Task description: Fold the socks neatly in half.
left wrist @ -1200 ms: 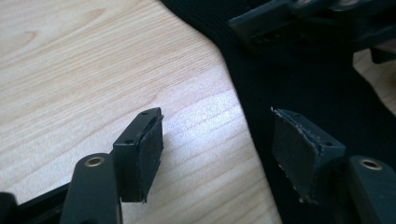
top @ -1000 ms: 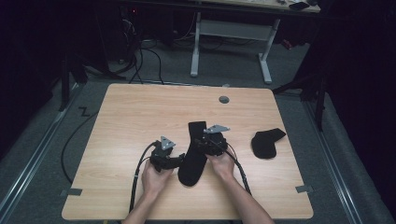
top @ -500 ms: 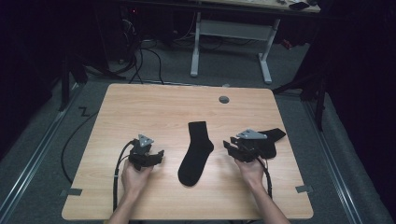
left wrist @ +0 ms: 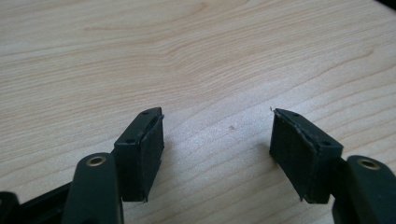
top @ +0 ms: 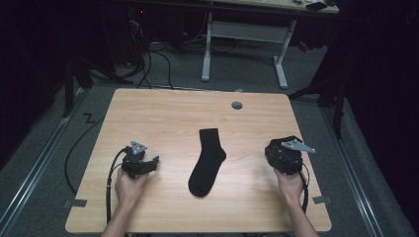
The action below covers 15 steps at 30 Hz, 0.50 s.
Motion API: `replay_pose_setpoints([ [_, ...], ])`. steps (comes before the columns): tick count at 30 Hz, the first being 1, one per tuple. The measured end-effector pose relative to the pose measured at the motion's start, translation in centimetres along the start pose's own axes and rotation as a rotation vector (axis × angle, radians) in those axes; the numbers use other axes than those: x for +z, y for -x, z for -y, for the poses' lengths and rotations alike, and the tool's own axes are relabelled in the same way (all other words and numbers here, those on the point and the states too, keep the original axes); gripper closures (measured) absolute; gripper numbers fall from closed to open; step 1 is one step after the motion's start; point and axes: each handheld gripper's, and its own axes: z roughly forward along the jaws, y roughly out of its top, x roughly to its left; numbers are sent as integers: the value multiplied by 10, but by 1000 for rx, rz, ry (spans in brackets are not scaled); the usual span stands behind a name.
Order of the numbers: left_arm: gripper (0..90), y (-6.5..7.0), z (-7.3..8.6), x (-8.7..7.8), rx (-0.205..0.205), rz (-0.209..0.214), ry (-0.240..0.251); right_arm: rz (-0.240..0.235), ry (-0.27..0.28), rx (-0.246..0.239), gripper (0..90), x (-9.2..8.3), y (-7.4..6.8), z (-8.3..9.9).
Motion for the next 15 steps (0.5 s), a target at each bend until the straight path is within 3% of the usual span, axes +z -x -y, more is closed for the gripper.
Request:
replay_pose_setpoints([
  [3, 351, 0, 0, 0, -5, -3, 3, 32, 39, 88, 620, -10, 21, 2],
  [4, 349, 0, 0, 0, -5, -3, 3, 32, 39, 88, 620, -10, 21, 2],
  [5, 346, 0, 0, 0, -4, -2, 2, 45, 62, 150, 623, -14, 34, 4],
  [6, 346, 0, 0, 0, -4, -2, 2, 54, 60, 165, 623, -15, 39, 5],
  [11, 340, 0, 0, 0, -7, -6, 1, 90, 9, 152, 617, -6, 47, 7],
  [15, 336, 0, 0, 0, -8, -8, 1, 104, -30, 116, 556, 10, 46, 5],
])
